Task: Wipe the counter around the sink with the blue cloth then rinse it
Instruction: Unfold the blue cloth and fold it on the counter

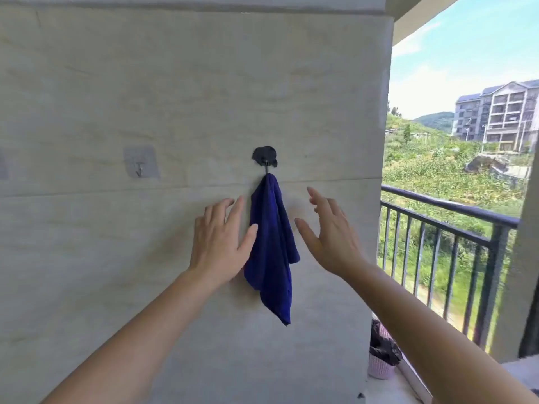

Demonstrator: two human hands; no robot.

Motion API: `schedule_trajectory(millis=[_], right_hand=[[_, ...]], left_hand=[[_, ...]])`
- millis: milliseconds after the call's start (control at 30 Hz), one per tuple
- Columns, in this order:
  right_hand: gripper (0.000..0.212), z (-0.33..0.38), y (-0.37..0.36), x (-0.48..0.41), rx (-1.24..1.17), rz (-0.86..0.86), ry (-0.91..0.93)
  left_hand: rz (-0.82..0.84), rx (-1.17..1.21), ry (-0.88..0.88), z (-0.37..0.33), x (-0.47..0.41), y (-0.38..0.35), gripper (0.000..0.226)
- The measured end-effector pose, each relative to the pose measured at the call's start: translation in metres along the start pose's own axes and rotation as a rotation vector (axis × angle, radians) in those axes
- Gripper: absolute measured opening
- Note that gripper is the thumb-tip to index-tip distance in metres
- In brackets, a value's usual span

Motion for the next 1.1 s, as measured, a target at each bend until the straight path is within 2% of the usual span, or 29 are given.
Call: schedule_trajectory(millis=[133,367,533,800,1033,1100], right_hand=[[0.049,0.001,-0.016,-0.036,-0.148,-0.086,-0.033],[0.023,0.002,-0.030,-0.064,-0.148,-0.159,0.002],[0.018,0.004,-0.027,-0.073,-0.090,-0.164,0.008],[0.014,0.010,-0.011,-0.087,0.027,-0.112,0.030],[0.001,0.018,0.013,-0.095,-0.143,-0.236,0.099],[0.005,0.024,0.019,-0.090,-0.199,-0.289,0.129]], left_hand=[[-0.203,0.065,0.039,-0.008,-0.035,-0.018,0.052],[-0.426,0.172,-0.064,0.003,-0.056,-0.040,0.027],[-0.419,0.260,-0.067,0.011,-0.063,-0.039,0.010],[-0.282,0.454,0.038,0.021,-0.073,-0.017,0.007],[-0.239,0.758,0.164,0.017,-0.086,0.003,0.011],[-0.230,0.856,0.190,0.011,-0.084,0.012,0.015]])
Point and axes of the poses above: each hand's wrist, its own x-axis away from the middle knuckle, its own y-axis out of the back of the hand, z = x × y, the point moved 1 cm from there along -x, towards the middle knuckle, and after that the axes turned 3 degrees about -z, right-handed, at the moved point
